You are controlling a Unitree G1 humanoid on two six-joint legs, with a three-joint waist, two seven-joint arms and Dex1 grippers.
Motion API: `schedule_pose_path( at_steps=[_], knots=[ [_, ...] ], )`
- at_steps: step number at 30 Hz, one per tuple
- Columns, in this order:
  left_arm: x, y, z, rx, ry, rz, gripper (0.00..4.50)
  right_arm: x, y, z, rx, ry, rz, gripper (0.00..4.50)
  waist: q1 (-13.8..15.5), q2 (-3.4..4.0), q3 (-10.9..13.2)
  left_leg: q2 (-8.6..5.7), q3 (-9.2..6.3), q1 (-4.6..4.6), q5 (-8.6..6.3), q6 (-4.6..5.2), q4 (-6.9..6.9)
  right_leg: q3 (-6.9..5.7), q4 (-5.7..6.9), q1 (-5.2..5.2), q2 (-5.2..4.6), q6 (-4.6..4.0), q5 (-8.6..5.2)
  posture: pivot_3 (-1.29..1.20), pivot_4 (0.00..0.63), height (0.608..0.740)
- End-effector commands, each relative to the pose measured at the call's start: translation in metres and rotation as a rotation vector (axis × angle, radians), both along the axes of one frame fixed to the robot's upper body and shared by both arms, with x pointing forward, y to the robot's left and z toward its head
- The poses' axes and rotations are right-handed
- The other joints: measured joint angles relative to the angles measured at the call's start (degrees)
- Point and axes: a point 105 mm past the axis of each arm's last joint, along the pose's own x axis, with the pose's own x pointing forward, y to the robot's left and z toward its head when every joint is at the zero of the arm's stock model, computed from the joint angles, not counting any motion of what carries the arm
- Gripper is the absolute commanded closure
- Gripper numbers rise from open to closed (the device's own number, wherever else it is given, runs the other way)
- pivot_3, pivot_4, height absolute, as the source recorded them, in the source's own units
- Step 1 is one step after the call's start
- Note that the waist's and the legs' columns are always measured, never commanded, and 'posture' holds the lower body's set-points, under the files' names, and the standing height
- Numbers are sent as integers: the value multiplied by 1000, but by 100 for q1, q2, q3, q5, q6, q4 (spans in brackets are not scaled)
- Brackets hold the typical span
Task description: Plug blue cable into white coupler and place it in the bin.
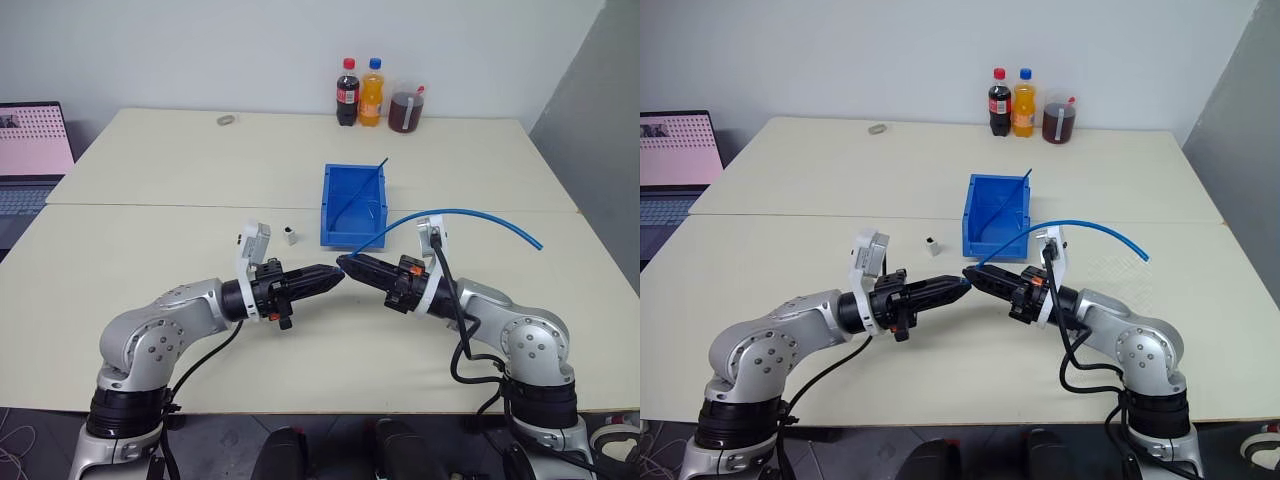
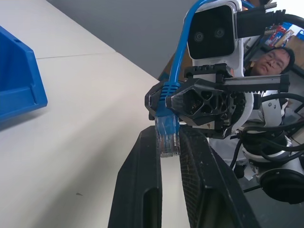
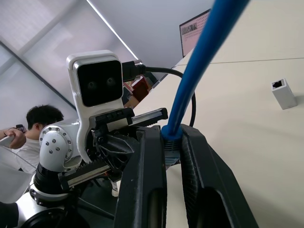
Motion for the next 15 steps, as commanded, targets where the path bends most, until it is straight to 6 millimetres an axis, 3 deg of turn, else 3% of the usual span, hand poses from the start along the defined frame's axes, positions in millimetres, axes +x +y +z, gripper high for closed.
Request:
schedule_pose_path(
  at_steps=[1,3,9,15],
  knots=[
    [3,-8,6,19,-78,-5,4247,-6,4,13,36,-42,43,4367,1,0,0,0,1,0,0,0,0,1,0,0,0,0,0,0,150,740],
    [4,-8,2,48,-91,3,3550,-5,4,13,33,-43,39,4369,1,0,0,0,1,0,0,0,0,1,-1,0,0,0,0,0,150,740],
    [6,-4,-7,119,-135,21,2442,-3,2,13,26,-50,23,4372,-6,1,0,2,2,-3,0,0,-4,3,-1,-6,1,0,0,0,150,740],
    [-1,8,-29,256,-196,57,1213,1,-4,7,-4,-57,-9,4373,-9,2,2,3,10,-3,0,0,-7,9,-4,-10,0,-1,-1,0,150,740]
  ],
)
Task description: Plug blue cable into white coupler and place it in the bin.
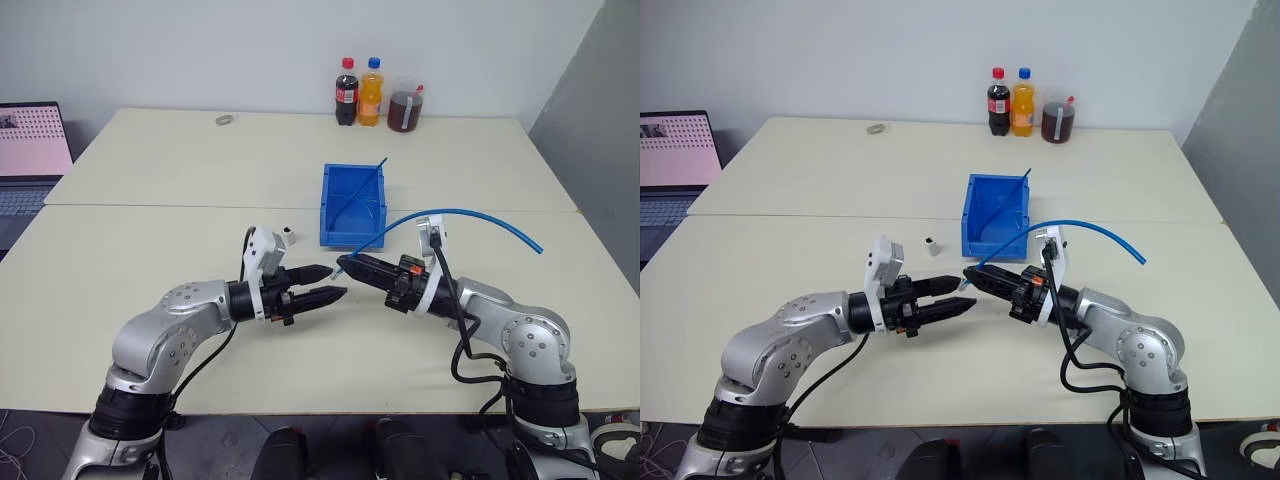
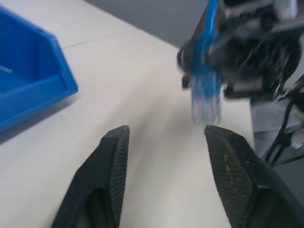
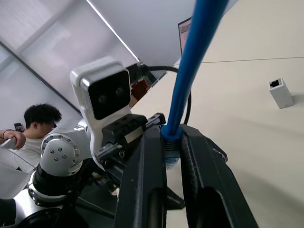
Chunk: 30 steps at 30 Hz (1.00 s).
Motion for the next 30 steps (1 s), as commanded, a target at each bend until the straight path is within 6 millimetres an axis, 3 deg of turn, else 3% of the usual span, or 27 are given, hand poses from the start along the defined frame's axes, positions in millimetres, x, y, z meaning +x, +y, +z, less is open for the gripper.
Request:
schedule_pose_path(
  at_steps=[1,6,13,21,30],
  knots=[
    [-8,4,-1,42,-69,8,1011,0,-2,6,8,-45,-7,4373,3,0,0,0,-1,-2,0,0,0,-1,0,-2,-1,0,0,0,150,740],
    [-4,38,-19,136,-106,175,4,2,-4,1,-14,-54,-22,4374,3,1,1,3,-1,-4,0,0,-1,-1,-1,-5,-7,-1,-1,0,150,740],
    [37,90,-39,366,-246,476,0,3,-4,-2,-32,-67,-30,4374,19,1,1,2,-2,-3,0,0,0,-4,0,-5,-8,-1,-1,0,150,740],
    [68,89,-50,353,-191,453,0,3,-2,0,-29,-83,-42,4375,26,1,1,-1,-2,-15,0,0,1,-12,-4,-9,-8,0,1,0,150,740],
    [121,86,-38,328,-172,474,0,2,-2,2,-32,-94,-61,4375,29,-1,0,-4,-13,-21,0,0,7,-40,1,-10,-2,1,2,0,150,740]
  ],
)
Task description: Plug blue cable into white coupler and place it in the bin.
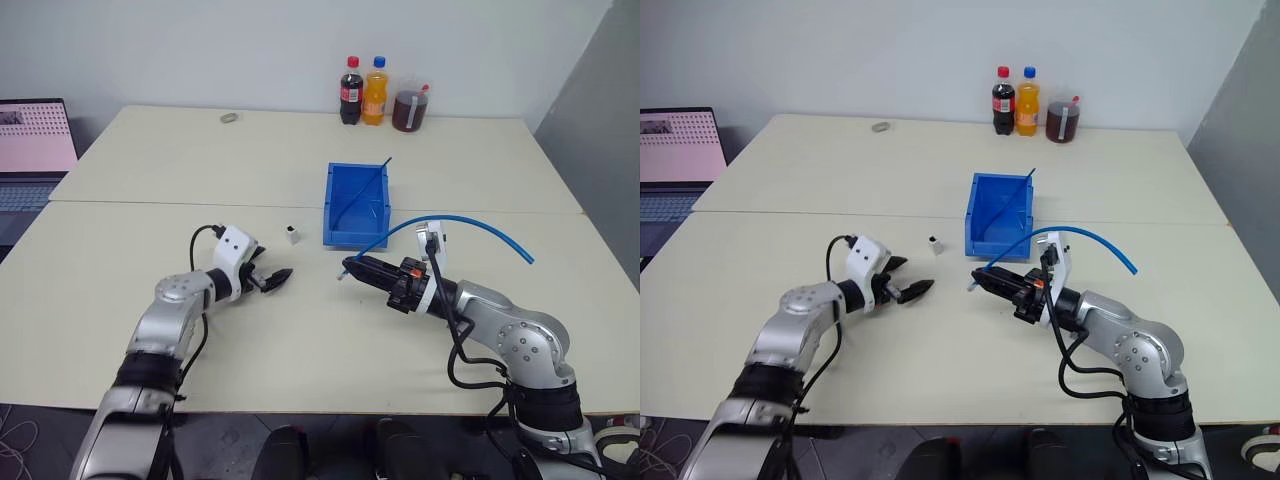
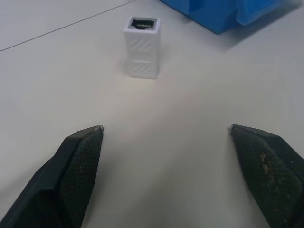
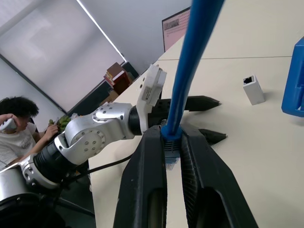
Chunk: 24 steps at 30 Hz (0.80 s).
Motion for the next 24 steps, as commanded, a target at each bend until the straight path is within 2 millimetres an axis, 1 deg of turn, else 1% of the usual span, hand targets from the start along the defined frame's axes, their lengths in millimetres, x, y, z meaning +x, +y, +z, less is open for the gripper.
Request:
schedule_pose_path(
  at_steps=[1,5,8,11,14,24],
  knots=[
    [14,0,9,30,-36,-9,0,-4,0,13,17,-63,-2,4375,-1,0,0,-1,1,-1,0,0,0,0,0,0,0,0,0,0,150,740],
    [27,-4,16,36,-45,-15,0,-6,2,14,13,-68,3,4375,-7,-2,-1,-1,4,-22,0,0,1,0,-1,-20,-1,-11,8,0,150,740],
    [34,-15,19,46,-36,-60,0,-9,4,15,2,-81,16,4375,5,-2,-2,-2,-4,-67,1,0,9,-10,6,-59,0,-26,19,0,150,740],
    [38,-20,21,39,-31,-74,0,-10,5,15,-2,-86,18,4375,6,-2,-2,-4,-3,-70,1,0,9,-17,4,-57,-1,-26,19,0,150,740],
    [43,-20,24,24,-26,-58,0,-11,5,15,-4,-87,17,4376,6,-2,-2,-5,-3,-71,1,0,9,-17,2,-57,-2,-26,19,0,150,740],
    [51,-27,28,41,-28,-67,0,-13,6,13,-11,-89,18,4383,6,-3,-2,-5,-2,-72,1,0,10,-23,5,-56,-1,-26,19,0,150,740]
  ],
)
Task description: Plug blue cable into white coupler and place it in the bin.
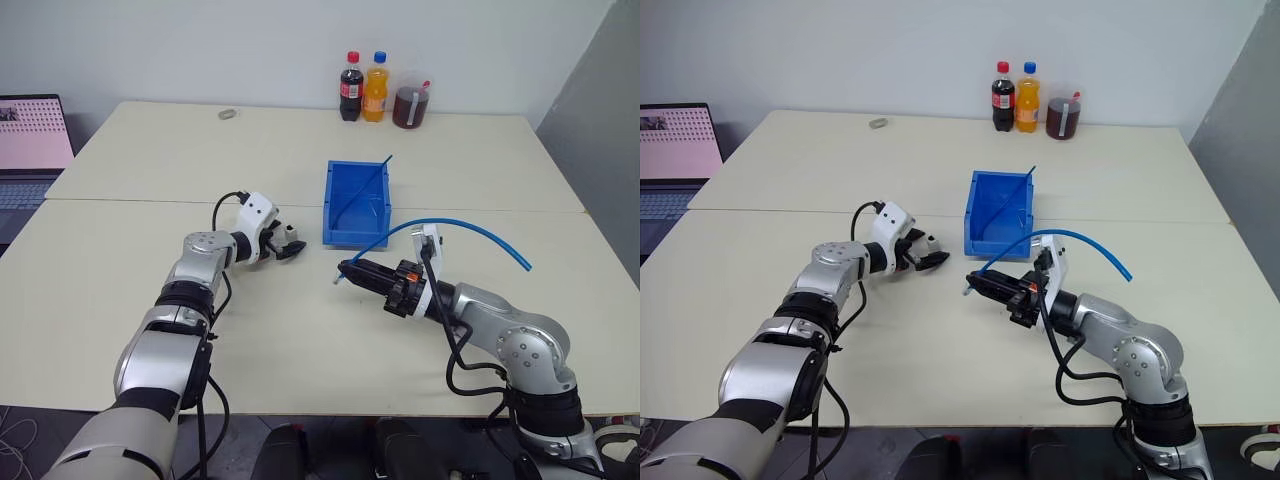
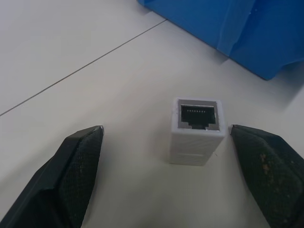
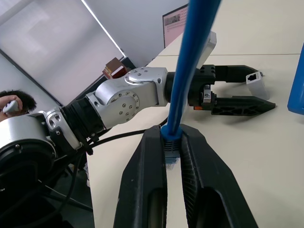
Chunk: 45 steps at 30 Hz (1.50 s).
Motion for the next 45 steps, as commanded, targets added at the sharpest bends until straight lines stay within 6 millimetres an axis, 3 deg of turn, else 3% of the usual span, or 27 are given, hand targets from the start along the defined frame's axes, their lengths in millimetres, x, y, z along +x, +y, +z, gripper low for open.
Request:
schedule_pose_path(
  at_steps=[1,4,18,25,27,32,36,40,45],
  knots=[
    [5,-4,13,-9,-39,-7,0,-5,0,12,12,-64,6,4384,-1,0,0,0,0,0,0,0,0,0,0,0,0,0,0,0,150,740],
    [7,-5,13,-24,-43,7,501,-5,0,11,10,-64,5,4384,-2,0,0,0,0,0,0,0,0,0,0,0,0,0,0,0,150,740],
    [7,-1,6,-50,-38,46,3627,-4,-1,9,1,-65,-9,4386,-2,-1,0,0,0,1,0,0,4,-1,3,1,0,-1,1,0,150,740],
    [-14,-6,8,-106,-20,-140,3706,-10,-8,6,-80,-113,4,4387,-8,-1,-1,0,1,1,0,-1,4,-1,5,1,-1,-1,1,0,150,740],
    [-28,-11,11,-120,-23,-240,3706,-14,-11,5,-110,-131,14,4387,-19,-1,-1,0,0,1,1,-1,4,3,5,0,-1,-2,1,0,150,740],
    [-90,-25,11,-86,14,-496,3706,-30,-20,-3,-237,-197,62,4387,-29,1,-1,10,-8,3,1,-2,2,17,6,-2,-2,-3,1,0,150,740],
    [-118,-32,10,-64,59,-580,3706,-34,-26,-7,-283,-218,77,4387,5,2,-2,8,-16,6,1,-2,10,25,8,4,-3,-3,1,0,150,740],
    [-141,-41,-2,41,67,-703,3706,-38,-27,-12,-338,-256,110,4387,3,2,-4,3,-17,16,2,-1,15,21,10,14,-1,7,-2,0,150,740],
    [-156,-44,-21,94,117,-776,3706,-36,-22,-18,-387,-317,167,4387,0,1,-4,4,-8,18,3,0,17,19,9,12,3,12,0,0,150,740]
  ],
)
